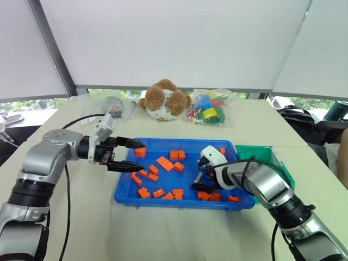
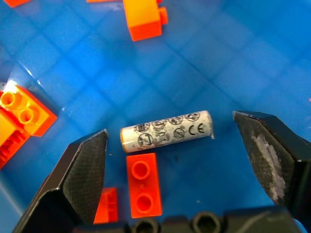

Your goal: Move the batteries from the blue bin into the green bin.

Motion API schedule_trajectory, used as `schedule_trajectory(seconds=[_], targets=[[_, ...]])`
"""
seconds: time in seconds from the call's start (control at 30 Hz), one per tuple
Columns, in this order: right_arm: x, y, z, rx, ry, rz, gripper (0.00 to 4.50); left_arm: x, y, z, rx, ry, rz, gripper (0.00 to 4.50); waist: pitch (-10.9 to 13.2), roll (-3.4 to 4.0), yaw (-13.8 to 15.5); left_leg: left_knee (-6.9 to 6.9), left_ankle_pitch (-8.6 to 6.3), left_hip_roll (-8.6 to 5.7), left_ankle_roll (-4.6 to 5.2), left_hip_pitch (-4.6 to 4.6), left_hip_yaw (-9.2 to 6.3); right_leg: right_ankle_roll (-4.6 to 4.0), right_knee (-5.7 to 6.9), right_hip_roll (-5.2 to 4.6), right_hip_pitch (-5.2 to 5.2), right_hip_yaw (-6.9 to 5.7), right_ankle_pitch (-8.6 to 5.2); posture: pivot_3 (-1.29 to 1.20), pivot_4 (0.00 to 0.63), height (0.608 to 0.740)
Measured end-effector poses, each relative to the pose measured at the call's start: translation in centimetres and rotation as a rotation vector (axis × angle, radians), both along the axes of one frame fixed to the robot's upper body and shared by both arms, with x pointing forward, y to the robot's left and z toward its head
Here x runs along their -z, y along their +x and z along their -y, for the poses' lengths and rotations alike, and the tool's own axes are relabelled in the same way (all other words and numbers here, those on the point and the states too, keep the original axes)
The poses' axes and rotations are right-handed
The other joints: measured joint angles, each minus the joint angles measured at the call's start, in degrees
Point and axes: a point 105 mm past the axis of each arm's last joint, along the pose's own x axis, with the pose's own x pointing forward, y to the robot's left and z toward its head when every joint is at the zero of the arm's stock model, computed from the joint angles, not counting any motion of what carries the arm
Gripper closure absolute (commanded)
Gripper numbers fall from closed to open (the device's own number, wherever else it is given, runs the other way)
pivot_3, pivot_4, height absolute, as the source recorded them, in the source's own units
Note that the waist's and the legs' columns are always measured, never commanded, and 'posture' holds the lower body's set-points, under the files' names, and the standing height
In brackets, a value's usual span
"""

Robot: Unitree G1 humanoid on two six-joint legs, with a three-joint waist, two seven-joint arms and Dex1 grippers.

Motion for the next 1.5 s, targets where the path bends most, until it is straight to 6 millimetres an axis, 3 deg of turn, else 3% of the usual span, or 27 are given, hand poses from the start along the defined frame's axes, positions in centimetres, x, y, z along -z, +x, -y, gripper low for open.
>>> schedule_trajectory(seconds=[0.03,0.13,0.23,0.27,0.43,0.57,0.7,0.77,0.87,0.97,1.07,1.13,1.37,1.5], targets=[[0.0,0.1,-0.1,-0.003,-0.005,0.004,0.04,0.0,0.0,0.0,-0.003,0.000,-0.002,0.00,0.0,0.00,0.0,0.00,0.00,0.00,0.00,0.00,0.00,0.00,0.00,0.00,0.00,0.00,0.00,0.00,0.150,0.733],[0.0,0.2,0.0,-0.001,-0.010,0.008,0.83,0.1,0.0,0.0,-0.008,0.000,-0.003,0.00,0.0,0.00,0.0,0.00,0.00,0.00,0.00,0.00,0.00,0.00,0.00,0.00,0.00,0.00,0.00,0.00,0.150,0.733],[-0.1,0.3,0.0,0.000,-0.016,0.016,2.26,0.1,0.0,0.0,-0.008,0.000,-0.002,0.00,0.0,0.00,0.0,0.00,0.00,0.00,0.00,0.00,0.00,0.00,0.00,0.00,0.00,0.00,0.00,0.00,0.150,0.733],[-0.1,0.3,0.0,0.000,-0.017,0.017,2.32,0.0,0.0,0.0,-0.006,-0.002,-0.002,0.00,0.0,0.00,0.0,0.00,0.00,0.00,0.00,0.00,0.00,0.00,0.00,0.00,0.00,0.00,0.00,0.00,0.150,0.733],[-0.3,0.2,0.0,0.001,-0.014,0.018,2.32,0.0,0.0,0.0,-0.005,-0.003,-0.002,0.00,0.0,0.00,0.0,0.00,0.00,0.00,0.00,0.00,0.00,0.00,0.00,0.00,0.00,0.00,0.00,0.00,0.150,0.733],[-2.8,0.3,0.7,0.024,0.033,0.074,2.32,0.0,0.0,0.0,-0.002,-0.004,-0.003,0.00,0.0,0.01,0.1,0.00,0.00,0.00,0.00,-0.01,0.01,0.00,0.00,-0.01,0.00,0.00,0.00,0.00,0.150,0.733],[-9.4,1.3,6.5,0.213,0.030,0.277,2.32,0.0,-0.1,0.1,0.003,-0.007,-0.007,0.00,0.0,0.01,0.5,0.00,-0.01,-0.01,0.01,-0.02,0.01,0.00,-0.02,-0.04,0.02,-0.02,0.00,0.00,0.150,0.733],[-11.2,0.9,10.3,0.329,-0.002,0.330,2.32,0.0,-0.2,0.0,0.007,-0.006,-0.010,0.00,0.0,-0.01,0.5,-0.02,-0.03,-0.02,0.05,-0.02,0.01,0.00,-0.06,-0.04,0.02,-0.02,0.00,0.00,0.150,0.733],[-10.2,0.0,13.0,0.406,-0.037,0.300,2.32,0.0,-0.2,-0.1,0.009,-0.005,-0.012,0.00,0.0,-0.01,0.0,-0.04,-0.03,0.00,0.06,0.03,0.02,0.00,-0.06,0.01,0.02,0.01,0.00,0.00,0.150,0.733],[-7.5,-1.1,14.5,0.442,-0.055,0.213,2.32,-0.2,-0.1,0.0,0.013,-0.007,-0.013,0.00,0.0,0.00,-0.3,-0.04,-0.03,0.01,0.06,0.04,0.02,0.00,-0.02,0.04,0.01,0.04,0.00,0.00,0.150,0.733],[-6.6,-1.6,14.8,0.446,-0.051,0.183,0.82,-0.3,0.0,-0.1,0.009,-0.011,-0.020,0.00,0.0,0.01,-0.2,-0.04,-0.03,0.01,0.06,0.04,0.04,0.00,-0.02,0.03,-0.01,0.07,0.00,0.00,0.150,0.733],[-6.7,-1.6,15.0,0.459,-0.047,0.192,0.04,-0.4,0.1,-0.1,0.006,-0.009,-0.024,0.00,0.0,0.01,0.0,-0.03,-0.03,0.00,0.06,0.03,0.05,0.00,-0.02,0.02,-0.01,0.07,0.00,0.00,0.150,0.733],[-7.3,-1.8,15.2,0.455,-0.034,0.210,0.04,-0.4,0.1,0.0,0.014,0.001,-0.024,0.00,0.0,0.01,0.1,-0.02,-0.03,0.00,0.06,0.03,0.06,0.00,-0.02,0.01,-0.01,0.07,0.00,0.00,0.150,0.733],[-9.8,-2.6,13.6,0.322,0.022,0.260,0.04,-0.5,0.0,-0.1,0.015,0.003,-0.030,0.00,0.0,0.01,0.1,-0.02,-0.03,0.01,0.06,0.03,0.04,0.00,-0.02,0.02,-0.01,0.06,0.00,0.00,0.150,0.733]])
